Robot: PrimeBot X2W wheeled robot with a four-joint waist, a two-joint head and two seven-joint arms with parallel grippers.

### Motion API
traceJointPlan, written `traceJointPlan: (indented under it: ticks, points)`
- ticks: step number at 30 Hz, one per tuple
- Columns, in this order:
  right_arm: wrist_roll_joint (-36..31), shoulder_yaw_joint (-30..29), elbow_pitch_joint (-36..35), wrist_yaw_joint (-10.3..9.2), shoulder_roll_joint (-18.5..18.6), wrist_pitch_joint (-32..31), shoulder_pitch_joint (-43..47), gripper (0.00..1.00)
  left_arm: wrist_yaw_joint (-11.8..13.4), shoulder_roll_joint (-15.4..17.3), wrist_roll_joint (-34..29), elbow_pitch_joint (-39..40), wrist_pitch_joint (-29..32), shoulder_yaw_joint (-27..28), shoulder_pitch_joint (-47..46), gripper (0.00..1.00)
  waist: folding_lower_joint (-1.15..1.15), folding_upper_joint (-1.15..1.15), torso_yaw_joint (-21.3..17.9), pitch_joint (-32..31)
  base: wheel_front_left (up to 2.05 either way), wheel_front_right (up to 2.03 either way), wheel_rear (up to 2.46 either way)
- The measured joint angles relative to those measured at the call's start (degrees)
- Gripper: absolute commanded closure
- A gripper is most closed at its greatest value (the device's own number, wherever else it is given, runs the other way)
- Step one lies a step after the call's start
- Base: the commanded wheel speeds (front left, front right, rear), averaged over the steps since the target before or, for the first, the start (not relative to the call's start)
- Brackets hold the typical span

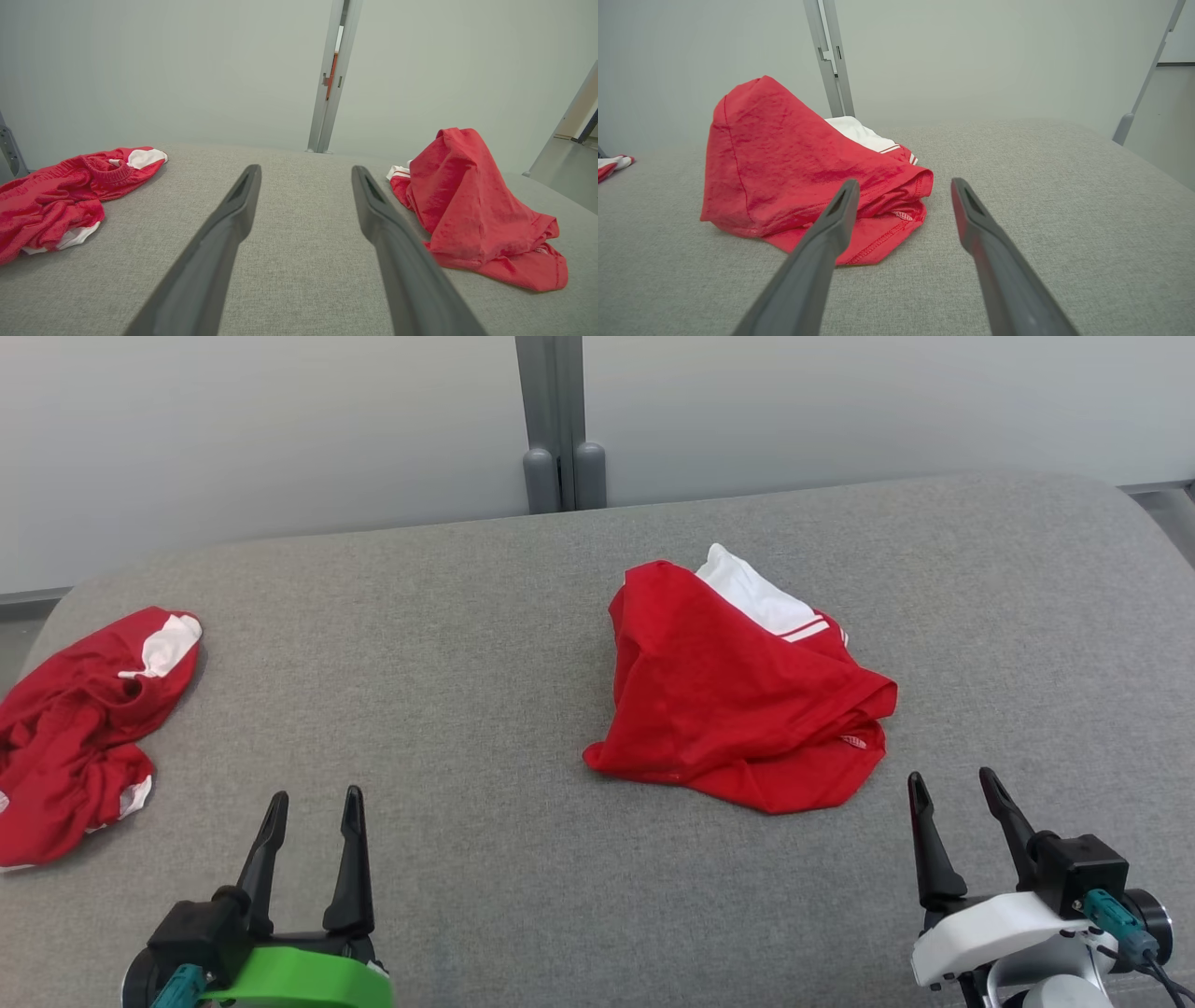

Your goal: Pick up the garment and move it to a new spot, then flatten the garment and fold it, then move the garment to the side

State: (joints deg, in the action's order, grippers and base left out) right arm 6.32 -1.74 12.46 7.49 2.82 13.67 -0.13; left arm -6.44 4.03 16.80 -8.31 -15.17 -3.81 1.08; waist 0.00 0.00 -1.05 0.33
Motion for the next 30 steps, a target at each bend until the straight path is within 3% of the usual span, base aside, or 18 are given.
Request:
traceJointPlan:
  ticks: [18,30]
  points:
    - [0.54,1.13,0.10,0.00,0.00,-0.56,-0.04,0.00,-0.87,-1.07,-1.81,-0.45,0.00,1.67,1.43,0.00,0.00,0.00,0.09,-0.38,0.00,0.00,0.00]
    - [0.09,14.19,2.97,0.00,0.00,-9.70,-15.17,0.00,-0.89,-1.16,-1.05,-0.18,-0.01,-0.27,0.21,0.00,0.00,0.00,2.31,1.22,0.00,0.00,0.00]
